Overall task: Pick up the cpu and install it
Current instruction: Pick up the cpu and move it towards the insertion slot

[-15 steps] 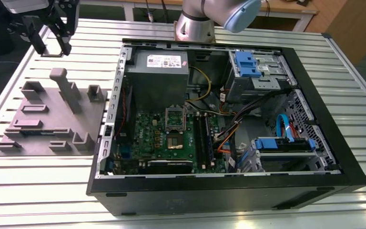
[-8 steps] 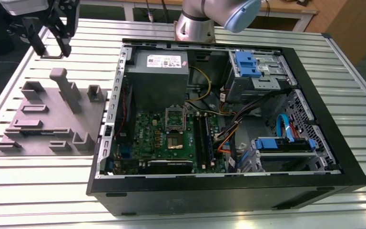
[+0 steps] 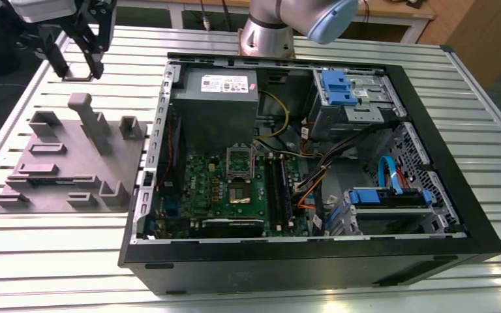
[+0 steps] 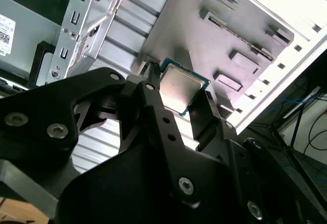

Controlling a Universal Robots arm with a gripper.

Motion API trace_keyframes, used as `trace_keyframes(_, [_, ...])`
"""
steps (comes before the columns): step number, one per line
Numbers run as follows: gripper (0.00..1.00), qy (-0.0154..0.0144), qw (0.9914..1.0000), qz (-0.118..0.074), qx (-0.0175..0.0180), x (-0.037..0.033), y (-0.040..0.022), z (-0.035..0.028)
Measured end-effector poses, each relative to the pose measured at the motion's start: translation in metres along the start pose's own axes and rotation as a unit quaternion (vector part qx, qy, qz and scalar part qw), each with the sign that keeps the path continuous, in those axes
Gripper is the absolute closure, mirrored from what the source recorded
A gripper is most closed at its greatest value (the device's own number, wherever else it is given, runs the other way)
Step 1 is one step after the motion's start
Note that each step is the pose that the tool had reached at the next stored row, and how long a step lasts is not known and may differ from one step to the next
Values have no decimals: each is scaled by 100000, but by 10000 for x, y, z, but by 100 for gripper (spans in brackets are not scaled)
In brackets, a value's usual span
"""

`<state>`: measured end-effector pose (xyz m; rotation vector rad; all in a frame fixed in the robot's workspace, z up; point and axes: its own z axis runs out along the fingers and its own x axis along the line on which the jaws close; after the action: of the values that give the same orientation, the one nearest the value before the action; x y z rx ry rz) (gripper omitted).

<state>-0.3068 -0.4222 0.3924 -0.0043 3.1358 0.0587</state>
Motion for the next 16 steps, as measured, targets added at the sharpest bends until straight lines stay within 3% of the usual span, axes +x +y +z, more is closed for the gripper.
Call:
trace_keyframes(7, [53, -5, 100000, -1, -5, -95, 0, 1])
trace_keyframes(16, [53, -2, 100000, -3, -2, -108, 0, 1])
